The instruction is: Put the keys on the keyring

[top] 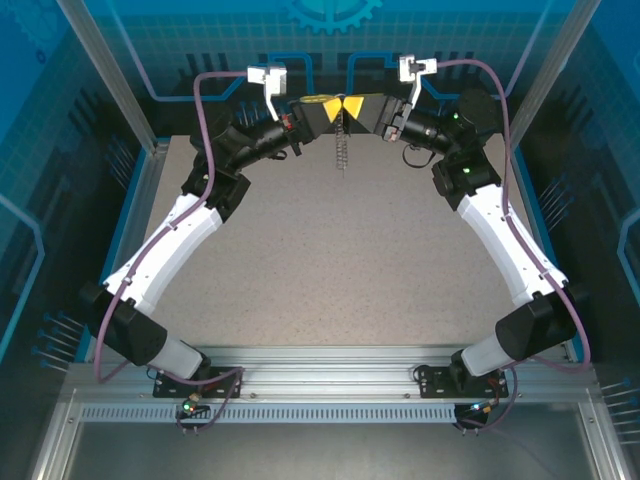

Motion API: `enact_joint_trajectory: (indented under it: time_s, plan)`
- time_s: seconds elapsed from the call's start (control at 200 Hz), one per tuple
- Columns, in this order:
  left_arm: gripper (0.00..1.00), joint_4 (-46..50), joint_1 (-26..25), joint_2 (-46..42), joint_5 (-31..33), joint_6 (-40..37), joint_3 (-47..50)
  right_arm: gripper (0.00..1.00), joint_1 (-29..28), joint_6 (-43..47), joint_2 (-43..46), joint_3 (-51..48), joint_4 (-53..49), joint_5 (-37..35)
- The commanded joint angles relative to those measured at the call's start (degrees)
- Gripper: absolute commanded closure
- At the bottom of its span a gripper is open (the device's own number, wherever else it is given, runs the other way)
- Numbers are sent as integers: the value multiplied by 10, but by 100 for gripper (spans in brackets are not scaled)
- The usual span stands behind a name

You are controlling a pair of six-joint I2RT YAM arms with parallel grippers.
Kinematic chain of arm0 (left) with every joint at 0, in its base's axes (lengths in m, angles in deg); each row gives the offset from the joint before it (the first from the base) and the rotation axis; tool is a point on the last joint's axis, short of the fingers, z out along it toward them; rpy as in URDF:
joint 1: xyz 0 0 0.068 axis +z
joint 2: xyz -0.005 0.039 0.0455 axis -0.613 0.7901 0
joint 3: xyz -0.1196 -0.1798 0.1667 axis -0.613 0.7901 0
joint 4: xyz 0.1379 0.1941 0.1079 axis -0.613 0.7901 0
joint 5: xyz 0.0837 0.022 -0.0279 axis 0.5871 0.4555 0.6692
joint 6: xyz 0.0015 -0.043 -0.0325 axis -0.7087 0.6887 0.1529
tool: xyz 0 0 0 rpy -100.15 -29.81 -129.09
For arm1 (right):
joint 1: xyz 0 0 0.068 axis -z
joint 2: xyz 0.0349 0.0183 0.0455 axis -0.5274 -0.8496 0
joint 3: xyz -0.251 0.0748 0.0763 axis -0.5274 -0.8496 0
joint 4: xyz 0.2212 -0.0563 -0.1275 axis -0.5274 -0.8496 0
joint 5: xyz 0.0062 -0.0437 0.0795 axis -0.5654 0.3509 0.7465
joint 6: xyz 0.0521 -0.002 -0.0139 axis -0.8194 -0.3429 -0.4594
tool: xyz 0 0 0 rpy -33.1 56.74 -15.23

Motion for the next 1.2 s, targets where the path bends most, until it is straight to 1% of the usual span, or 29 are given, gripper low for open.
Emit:
enact_joint_trajectory:
  time_s: [0.0,0.08,0.185,0.235,0.335,0.38,0.44,0.475,0.635,0.76,0.8,0.95,1.07,1.1,1.195]
  plan:
    - [100,-36,4,-11,2,8,4,70,-6,-6,11,2,30,5]
    - [100,-37,3,-12,2,7,7,72,-7,-13,5,9,36,6]
    - [100,-37,4,-12,3,7,9,77,-8,-17,-3,17,41,8]
    - [100,-38,4,-12,4,6,9,83,-9,-19,-6,22,42,11]
    - [100,-39,4,-11,7,5,9,89,-11,-20,-10,24,43,16]
    - [100,-40,4,-10,7,6,8,93,-12,-20,-11,23,43,16]
    - [100,-40,4,-8,6,6,7,95,-12,-19,-11,23,43,16]
    - [100,-40,4,-7,6,6,7,100,-12,-19,-12,24,43,18]
    - [100,-39,4,-4,8,6,5,100,-10,-12,-13,26,34,22]
    - [100,-36,10,-5,13,8,2,100,5,5,-9,25,13,20]
    - [94,-31,15,-6,14,10,2,100,12,9,-8,25,9,22]
    - [80,-11,35,-15,1,12,0,100,35,25,-8,33,-16,36]
    - [71,15,50,-20,-16,9,-7,100,43,57,-10,52,-52,48]
    - [68,22,55,-21,-22,7,-10,100,44,67,-13,58,-77,53]
    - [63,68,64,-16,-49,-12,-34,100,46,99,-21,82,-121,69]
